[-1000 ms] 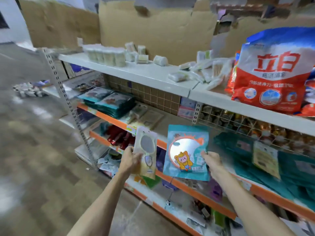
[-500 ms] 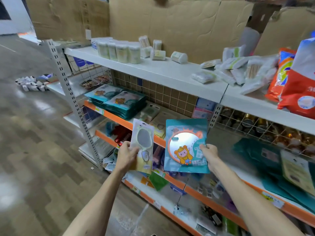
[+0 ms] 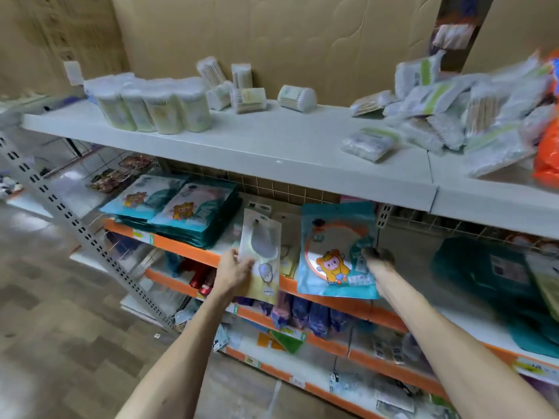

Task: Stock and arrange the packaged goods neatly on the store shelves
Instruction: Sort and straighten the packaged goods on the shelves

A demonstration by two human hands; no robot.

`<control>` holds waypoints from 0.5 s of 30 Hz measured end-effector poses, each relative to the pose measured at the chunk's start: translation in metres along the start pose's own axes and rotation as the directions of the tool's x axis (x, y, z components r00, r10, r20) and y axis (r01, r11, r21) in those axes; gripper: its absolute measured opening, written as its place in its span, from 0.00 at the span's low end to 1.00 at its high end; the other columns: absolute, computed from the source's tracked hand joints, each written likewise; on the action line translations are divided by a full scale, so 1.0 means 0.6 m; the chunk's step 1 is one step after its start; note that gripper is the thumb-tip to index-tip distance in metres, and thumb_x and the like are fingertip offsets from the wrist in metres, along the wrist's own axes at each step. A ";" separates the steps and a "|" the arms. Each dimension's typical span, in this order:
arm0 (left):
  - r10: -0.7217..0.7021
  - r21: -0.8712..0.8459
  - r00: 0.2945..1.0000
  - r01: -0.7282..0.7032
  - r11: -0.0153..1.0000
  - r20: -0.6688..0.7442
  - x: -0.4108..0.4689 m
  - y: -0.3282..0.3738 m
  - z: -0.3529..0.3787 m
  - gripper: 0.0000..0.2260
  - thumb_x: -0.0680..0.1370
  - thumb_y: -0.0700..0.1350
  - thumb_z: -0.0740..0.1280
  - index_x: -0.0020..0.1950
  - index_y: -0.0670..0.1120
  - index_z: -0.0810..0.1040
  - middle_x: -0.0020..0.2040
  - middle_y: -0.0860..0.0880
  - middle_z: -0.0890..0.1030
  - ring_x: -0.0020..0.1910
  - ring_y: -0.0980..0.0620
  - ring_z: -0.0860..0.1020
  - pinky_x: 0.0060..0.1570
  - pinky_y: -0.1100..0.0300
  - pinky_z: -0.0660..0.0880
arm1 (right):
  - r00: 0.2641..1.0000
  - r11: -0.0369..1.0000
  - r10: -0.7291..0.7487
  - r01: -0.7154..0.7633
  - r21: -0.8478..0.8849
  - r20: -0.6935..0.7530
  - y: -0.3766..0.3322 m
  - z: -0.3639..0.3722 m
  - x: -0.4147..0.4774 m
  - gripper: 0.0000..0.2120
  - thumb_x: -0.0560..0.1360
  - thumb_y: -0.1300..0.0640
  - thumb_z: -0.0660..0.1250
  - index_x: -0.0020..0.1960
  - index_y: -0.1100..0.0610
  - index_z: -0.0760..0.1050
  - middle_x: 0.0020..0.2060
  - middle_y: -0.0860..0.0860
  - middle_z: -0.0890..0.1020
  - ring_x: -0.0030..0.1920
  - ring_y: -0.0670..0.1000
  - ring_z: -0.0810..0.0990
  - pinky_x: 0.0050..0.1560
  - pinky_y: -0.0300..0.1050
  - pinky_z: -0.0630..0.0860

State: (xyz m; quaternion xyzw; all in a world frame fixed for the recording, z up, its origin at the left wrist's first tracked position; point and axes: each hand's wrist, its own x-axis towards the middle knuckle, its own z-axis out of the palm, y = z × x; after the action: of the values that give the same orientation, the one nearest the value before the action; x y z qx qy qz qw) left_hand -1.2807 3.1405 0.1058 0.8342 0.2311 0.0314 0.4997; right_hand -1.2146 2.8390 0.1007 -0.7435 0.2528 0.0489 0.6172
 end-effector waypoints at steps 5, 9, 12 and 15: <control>-0.006 0.014 0.998 0.005 1.000 0.068 0.077 0.023 0.026 0.07 0.74 0.43 0.70 0.47 0.42 0.74 0.42 0.43 0.79 0.40 0.47 0.77 0.42 0.49 0.76 | 0.996 0.998 0.065 -0.065 -0.001 -0.057 -0.006 0.008 0.022 0.12 0.81 0.55 0.62 0.52 0.65 0.77 0.39 0.56 0.82 0.37 0.54 0.81 0.38 0.48 0.79; 0.035 -0.020 0.982 -0.032 0.999 0.187 0.132 0.026 0.048 0.03 0.74 0.37 0.68 0.45 0.45 0.77 0.39 0.48 0.80 0.37 0.50 0.77 0.34 0.61 0.72 | 0.987 0.995 0.102 -0.100 0.019 -0.126 0.005 0.021 0.039 0.12 0.81 0.55 0.62 0.52 0.65 0.77 0.41 0.58 0.82 0.38 0.56 0.82 0.40 0.50 0.80; -0.043 -0.016 0.963 0.049 0.999 0.266 0.178 0.023 0.064 0.04 0.76 0.39 0.66 0.43 0.47 0.77 0.40 0.46 0.78 0.38 0.48 0.76 0.37 0.58 0.73 | 0.969 0.988 0.157 -0.152 0.037 -0.192 0.011 0.035 0.042 0.12 0.82 0.54 0.61 0.48 0.63 0.74 0.42 0.58 0.81 0.38 0.55 0.81 0.34 0.45 0.77; -0.017 0.110 0.955 -0.017 0.994 0.297 0.202 0.029 0.082 0.13 0.78 0.37 0.65 0.37 0.51 0.70 0.46 0.42 0.78 0.40 0.49 0.77 0.37 0.62 0.71 | 0.949 0.977 0.215 -0.208 0.055 -0.230 0.016 0.052 0.046 0.12 0.82 0.54 0.61 0.47 0.63 0.71 0.42 0.59 0.81 0.39 0.57 0.81 0.36 0.48 0.78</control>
State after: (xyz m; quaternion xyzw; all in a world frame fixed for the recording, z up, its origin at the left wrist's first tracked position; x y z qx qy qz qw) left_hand -1.1527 3.1436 0.0742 0.8560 0.1548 -0.1074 0.4815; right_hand -1.1871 2.8586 0.0743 -0.7033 0.4027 0.0226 0.5854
